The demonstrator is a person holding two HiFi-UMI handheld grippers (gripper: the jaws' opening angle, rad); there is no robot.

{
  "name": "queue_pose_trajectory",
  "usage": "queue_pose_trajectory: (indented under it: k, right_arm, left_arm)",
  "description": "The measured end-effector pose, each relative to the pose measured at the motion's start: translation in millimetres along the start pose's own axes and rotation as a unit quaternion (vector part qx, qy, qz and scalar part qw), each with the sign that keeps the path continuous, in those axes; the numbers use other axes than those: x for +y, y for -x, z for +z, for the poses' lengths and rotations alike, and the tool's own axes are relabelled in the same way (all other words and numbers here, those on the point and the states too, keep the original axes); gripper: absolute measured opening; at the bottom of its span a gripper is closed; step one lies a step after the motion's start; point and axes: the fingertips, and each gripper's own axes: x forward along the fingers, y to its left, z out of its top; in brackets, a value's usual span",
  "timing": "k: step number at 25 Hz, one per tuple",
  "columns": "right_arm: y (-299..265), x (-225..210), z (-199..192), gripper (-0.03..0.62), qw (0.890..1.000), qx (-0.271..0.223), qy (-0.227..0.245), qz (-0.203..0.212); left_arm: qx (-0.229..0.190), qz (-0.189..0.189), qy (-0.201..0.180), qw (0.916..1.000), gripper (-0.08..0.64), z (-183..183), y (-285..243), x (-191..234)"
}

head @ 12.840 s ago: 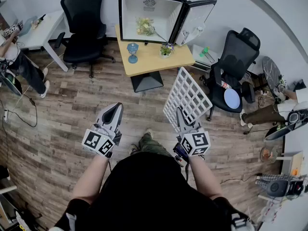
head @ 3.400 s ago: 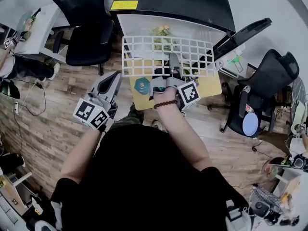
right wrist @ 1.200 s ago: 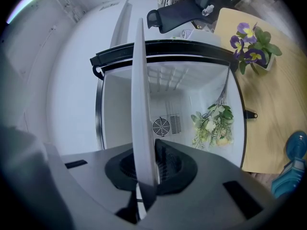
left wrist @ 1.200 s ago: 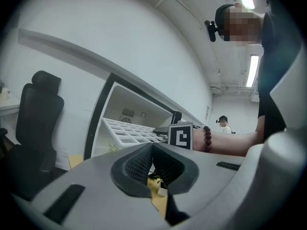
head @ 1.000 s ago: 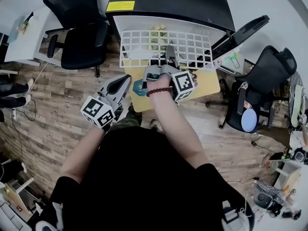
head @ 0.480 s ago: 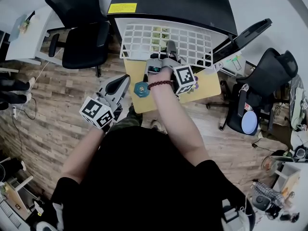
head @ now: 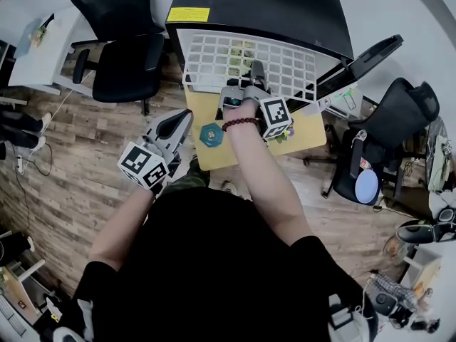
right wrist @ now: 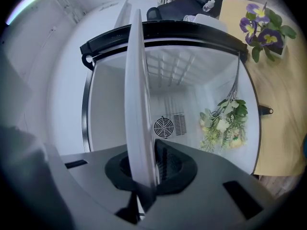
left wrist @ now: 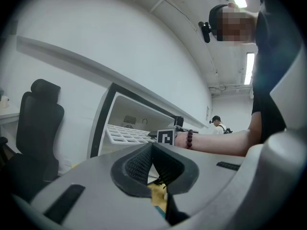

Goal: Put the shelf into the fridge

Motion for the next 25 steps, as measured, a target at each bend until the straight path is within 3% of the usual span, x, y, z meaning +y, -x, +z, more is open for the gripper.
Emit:
queue_pose_trajectory:
  k: [25]
  right_arm:
    - [-30.0, 4.5, 3.9, 0.044, 1.0, -0.01, 0.006, 0.01]
  left_arm:
    - [-0.006, 0.001, 0.004, 1.0, 0.02, 2.4, 1.7, 2.8]
